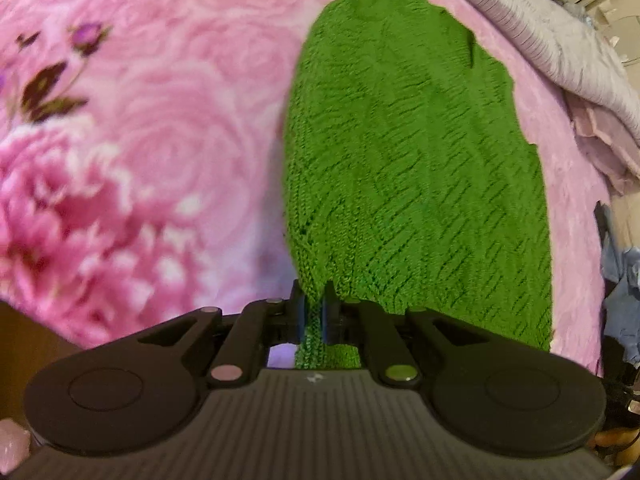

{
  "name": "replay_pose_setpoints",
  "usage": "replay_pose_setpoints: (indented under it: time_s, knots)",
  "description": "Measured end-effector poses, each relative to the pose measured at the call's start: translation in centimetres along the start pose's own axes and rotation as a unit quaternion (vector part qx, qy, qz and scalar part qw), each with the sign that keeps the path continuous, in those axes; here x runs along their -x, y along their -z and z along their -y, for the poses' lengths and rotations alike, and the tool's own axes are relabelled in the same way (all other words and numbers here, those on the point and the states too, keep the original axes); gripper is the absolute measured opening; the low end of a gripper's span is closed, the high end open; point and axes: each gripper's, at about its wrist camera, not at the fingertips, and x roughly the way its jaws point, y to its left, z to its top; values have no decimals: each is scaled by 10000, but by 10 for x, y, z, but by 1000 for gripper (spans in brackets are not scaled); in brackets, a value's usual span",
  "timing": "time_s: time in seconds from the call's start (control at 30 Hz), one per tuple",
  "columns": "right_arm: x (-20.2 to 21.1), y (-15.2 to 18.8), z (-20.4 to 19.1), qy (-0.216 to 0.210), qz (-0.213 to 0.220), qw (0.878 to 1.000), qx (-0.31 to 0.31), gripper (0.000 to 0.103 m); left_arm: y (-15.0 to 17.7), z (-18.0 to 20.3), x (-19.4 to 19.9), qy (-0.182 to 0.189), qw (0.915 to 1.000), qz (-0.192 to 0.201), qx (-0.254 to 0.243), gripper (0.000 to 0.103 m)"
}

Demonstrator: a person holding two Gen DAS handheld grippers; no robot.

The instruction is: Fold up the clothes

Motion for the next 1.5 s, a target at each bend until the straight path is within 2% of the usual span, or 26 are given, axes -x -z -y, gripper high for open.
replay_pose_setpoints:
  time_s: [0.2,0.3,0.33,0.37,0.4,0.47,0.6,0.67,0.8,0.87,0.9,1.03,1.1,1.17,1.27,1.37,1.4,1.43,1.5]
  knots:
    - [-6,3,-2,134,-525,9983,227,4,3,5,-11,-384,9988,-292,-27,8]
    - [-6,-10,-1,454,-760,9957,278,13,-6,15,3,-651,9976,-211,-98,14]
    - [0,-16,0,626,-669,9952,330,28,-9,19,7,-740,9970,-184,-121,16]
    - [7,-22,3,864,-525,9943,350,38,-12,22,12,-829,9963,-157,-145,17]
    - [14,-29,6,1122,-373,9924,354,42,-14,26,16,-918,9956,-130,-168,17]
    - [26,-45,15,1353,-171,9903,280,46,-20,33,26,-1095,9937,-76,-216,16]
    - [37,-82,28,1106,17,9935,277,46,-33,48,42,-1404,9896,47,-316,10]
    - [36,-100,21,807,184,9948,598,46,-50,68,30,-1092,9923,246,-529,2]
    - [16,-132,-14,-105,310,9939,1055,43,-87,111,-4,-524,9912,573,-1072,0]
    - [-2,-145,-38,-591,305,9903,1219,34,-105,123,-23,-322,9899,603,-1243,0]
    - [-12,-151,-51,-752,302,9884,1283,32,-114,125,-32,-251,9897,602,-1277,0]
    - [-54,-168,-100,-1179,289,9824,1422,22,-148,125,-67,-61,9879,501,-1469,0]
    - [-73,-173,-119,-1314,293,9805,1434,22,-163,126,-76,-6,9847,511,-1668,0]
    - [-95,-181,-138,-1430,289,9781,1485,22,-176,127,-86,207,9834,448,-1744,0]
    - [-130,-198,-148,-1217,247,9824,1392,22,-196,131,-116,438,9789,219,-1986,0]
    - [-154,-215,-134,-118,372,9896,1386,20,-212,130,-147,360,9770,-72,-2102,1]
    - [-155,-222,-126,70,441,9900,1337,11,-217,130,-155,340,9761,-154,-2142,1]
    - [-152,-230,-115,27,462,9924,1143,8,-220,133,-152,344,9751,-159,-2187,1]
    - [-142,-246,-95,-10,403,9970,653,8,-227,138,-146,363,9729,-161,-2277,0]
